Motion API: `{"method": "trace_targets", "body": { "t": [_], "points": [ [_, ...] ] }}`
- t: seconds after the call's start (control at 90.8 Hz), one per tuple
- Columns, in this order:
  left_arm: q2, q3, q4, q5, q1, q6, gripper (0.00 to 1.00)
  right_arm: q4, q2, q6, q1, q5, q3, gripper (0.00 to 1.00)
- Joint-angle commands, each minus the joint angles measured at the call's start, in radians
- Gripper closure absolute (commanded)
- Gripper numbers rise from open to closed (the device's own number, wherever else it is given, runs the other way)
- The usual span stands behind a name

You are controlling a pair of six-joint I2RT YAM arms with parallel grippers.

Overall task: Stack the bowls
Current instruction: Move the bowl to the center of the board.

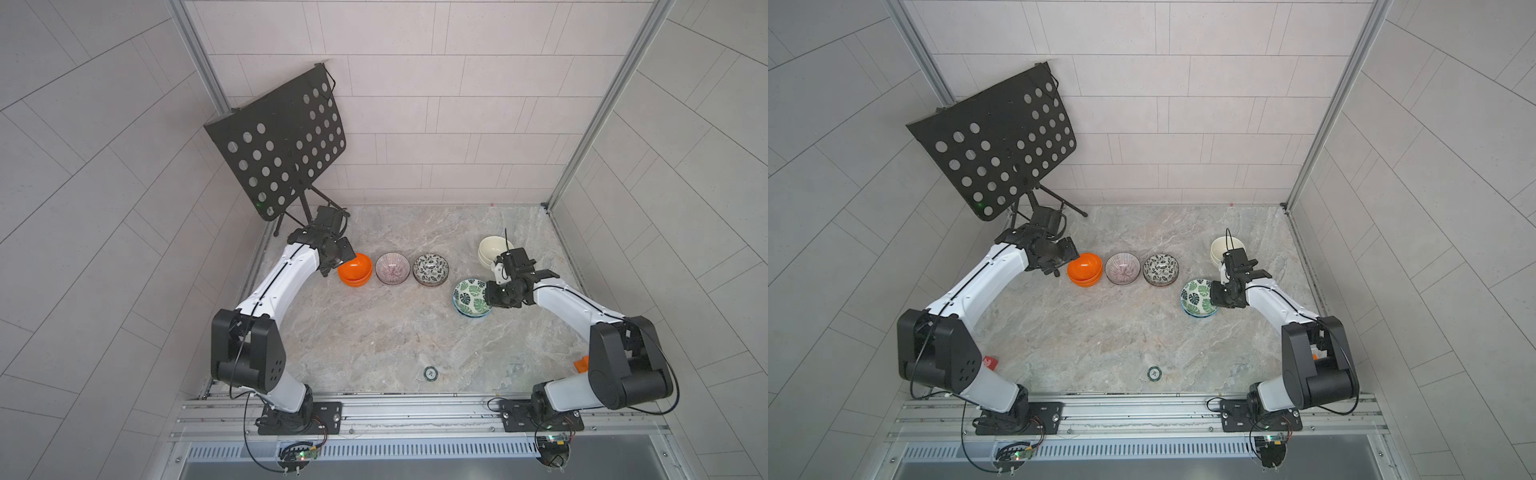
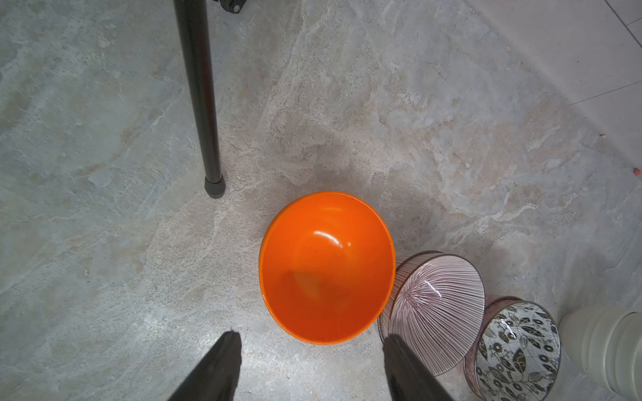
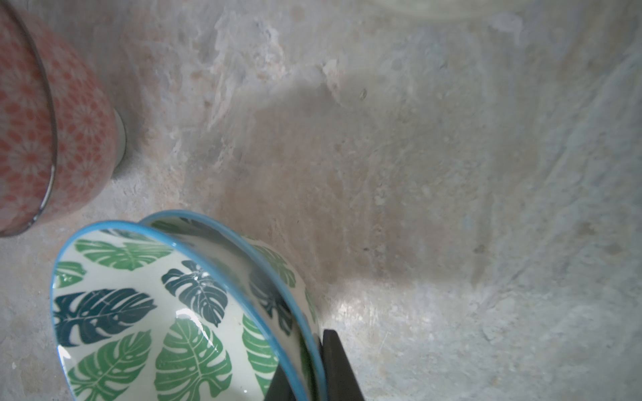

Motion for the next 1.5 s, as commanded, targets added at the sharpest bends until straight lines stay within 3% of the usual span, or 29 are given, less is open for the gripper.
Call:
{"method": "trace_targets", "body": {
  "t": [0.0, 0.429, 1.277, 1.486],
  "points": [
    [-0.017, 0.019, -0.008, 0.009, -0.007, 0.010, 0.33, 0.060, 0.044, 0.007, -0.008, -0.013, 0.081, 0.90],
    [-0.010, 0.035, -0.016, -0.008, -0.007, 0.020, 0.33, 0.043, 0.230, -0.007, -0.042, 0.026, 0.286, 0.89],
    [0.008, 0.051, -0.020, -0.016, -0.007, 0.016, 0.33, 0.093, 0.314, -0.001, -0.063, 0.019, 0.300, 0.80],
    [0.008, 0.047, -0.019, -0.016, -0.007, 0.015, 0.33, 0.094, 0.302, -0.001, -0.063, 0.015, 0.284, 0.73]
  ]
}}
